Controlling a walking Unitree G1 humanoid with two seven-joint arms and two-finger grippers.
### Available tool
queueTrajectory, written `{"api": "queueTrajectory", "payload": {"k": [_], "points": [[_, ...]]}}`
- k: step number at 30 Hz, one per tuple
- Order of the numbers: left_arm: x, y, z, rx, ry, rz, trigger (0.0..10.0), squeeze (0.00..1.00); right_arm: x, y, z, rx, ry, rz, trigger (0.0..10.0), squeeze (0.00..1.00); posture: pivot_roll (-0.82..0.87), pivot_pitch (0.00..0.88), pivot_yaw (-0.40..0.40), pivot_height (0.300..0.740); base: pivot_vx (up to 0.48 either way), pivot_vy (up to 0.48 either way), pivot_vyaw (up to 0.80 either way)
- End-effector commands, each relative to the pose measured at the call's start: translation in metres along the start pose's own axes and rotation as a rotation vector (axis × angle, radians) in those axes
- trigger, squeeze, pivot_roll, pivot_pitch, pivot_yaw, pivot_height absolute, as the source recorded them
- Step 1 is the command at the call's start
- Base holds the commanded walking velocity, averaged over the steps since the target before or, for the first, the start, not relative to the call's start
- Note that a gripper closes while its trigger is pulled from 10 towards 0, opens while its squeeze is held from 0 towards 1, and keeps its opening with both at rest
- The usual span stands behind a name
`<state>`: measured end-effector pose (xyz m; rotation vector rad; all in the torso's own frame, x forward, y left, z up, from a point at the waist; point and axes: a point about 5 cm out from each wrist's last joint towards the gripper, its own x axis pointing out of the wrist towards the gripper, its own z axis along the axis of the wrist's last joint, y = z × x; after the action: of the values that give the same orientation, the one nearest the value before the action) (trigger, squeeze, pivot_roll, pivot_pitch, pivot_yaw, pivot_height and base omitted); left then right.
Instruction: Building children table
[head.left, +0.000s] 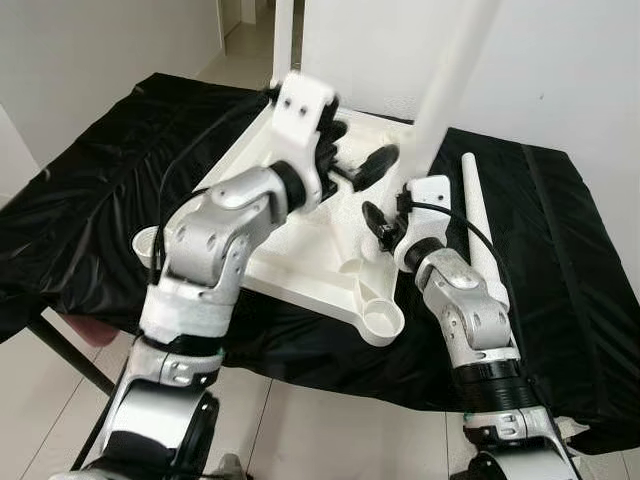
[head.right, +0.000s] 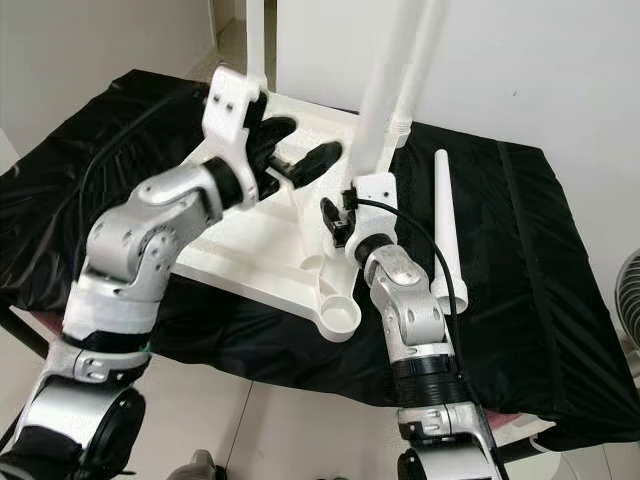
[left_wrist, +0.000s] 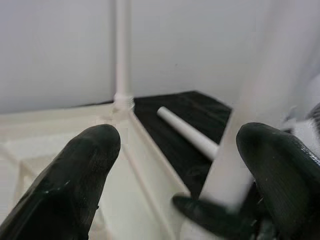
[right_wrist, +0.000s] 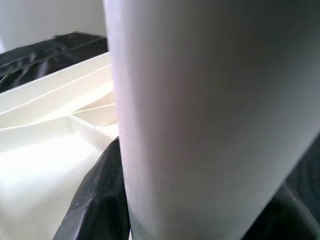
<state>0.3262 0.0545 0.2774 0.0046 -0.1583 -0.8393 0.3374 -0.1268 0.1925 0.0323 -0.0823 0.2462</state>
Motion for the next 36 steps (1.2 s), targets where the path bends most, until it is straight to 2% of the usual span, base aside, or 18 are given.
{"api": "queueTrajectory", "payload": {"k": [1, 4, 12, 16, 18, 19, 25, 27, 30, 36], "points": [[-0.002, 0.002, 0.001, 0.031, -0.004, 0.077, 10.0, 0.00, -0.002, -0.002, 0.007, 0.012, -0.045, -0.015, 10.0, 0.00, 0.14, 0.051, -0.054, 0.740, 0.000, 0.000, 0.00], [-0.010, 0.005, -0.014, 0.063, 0.029, 0.113, 10.0, 0.00, -0.005, -0.003, 0.007, 0.026, -0.059, -0.030, 10.0, 0.00, 0.14, 0.057, -0.055, 0.740, 0.000, 0.000, 0.00], [-0.020, 0.002, -0.031, 0.116, 0.067, 0.109, 10.0, 0.00, -0.007, -0.004, 0.011, 0.033, -0.094, -0.049, 10.0, 0.00, 0.14, 0.066, -0.055, 0.740, 0.000, 0.000, 0.00], [-0.033, -0.008, -0.063, 0.127, 0.186, -0.019, 10.0, 0.00, -0.006, -0.011, 0.016, 0.031, -0.123, -0.071, 10.0, 0.00, 0.14, 0.066, -0.059, 0.740, 0.000, 0.000, 0.00], [-0.033, -0.008, -0.063, 0.127, 0.186, -0.019, 10.0, 0.00, -0.006, -0.011, 0.016, 0.031, -0.123, -0.071, 10.0, 0.00, 0.14, 0.066, -0.059, 0.740, 0.000, 0.000, 0.00], [-0.038, -0.011, -0.079, 0.192, 0.256, -0.066, 10.0, 0.00, -0.005, -0.016, 0.020, 0.023, -0.134, -0.080, 10.0, 0.00, 0.14, 0.064, -0.060, 0.740, 0.000, 0.000, 0.00], [-0.042, -0.014, -0.091, 0.259, 0.301, -0.092, 10.0, 0.00, -0.005, -0.019, 0.022, 0.014, -0.144, -0.088, 10.0, 0.00, 0.13, 0.061, -0.060, 0.740, 0.000, 0.000, 0.00], [-0.043, -0.013, -0.103, 0.291, 0.346, -0.088, 10.0, 0.00, -0.005, -0.023, 0.024, 0.006, -0.153, -0.094, 10.0, 0.00, 0.13, 0.060, -0.058, 0.740, 0.000, 0.000, 0.00], [-0.046, -0.016, -0.115, 0.355, 0.395, -0.151, 10.0, 0.00, -0.005, -0.026, 0.027, -0.002, -0.161, -0.101, 10.0, 0.00, 0.12, 0.060, -0.055, 0.740, 0.000, 0.000, 0.00], [-0.053, -0.022, -0.120, 0.395, 0.416, -0.255, 10.0, 0.00, -0.006, -0.029, 0.028, -0.009, -0.161, -0.109, 10.0, 0.00, 0.12, 0.065, -0.052, 0.740, 0.000, 0.000, 0.00]]}}
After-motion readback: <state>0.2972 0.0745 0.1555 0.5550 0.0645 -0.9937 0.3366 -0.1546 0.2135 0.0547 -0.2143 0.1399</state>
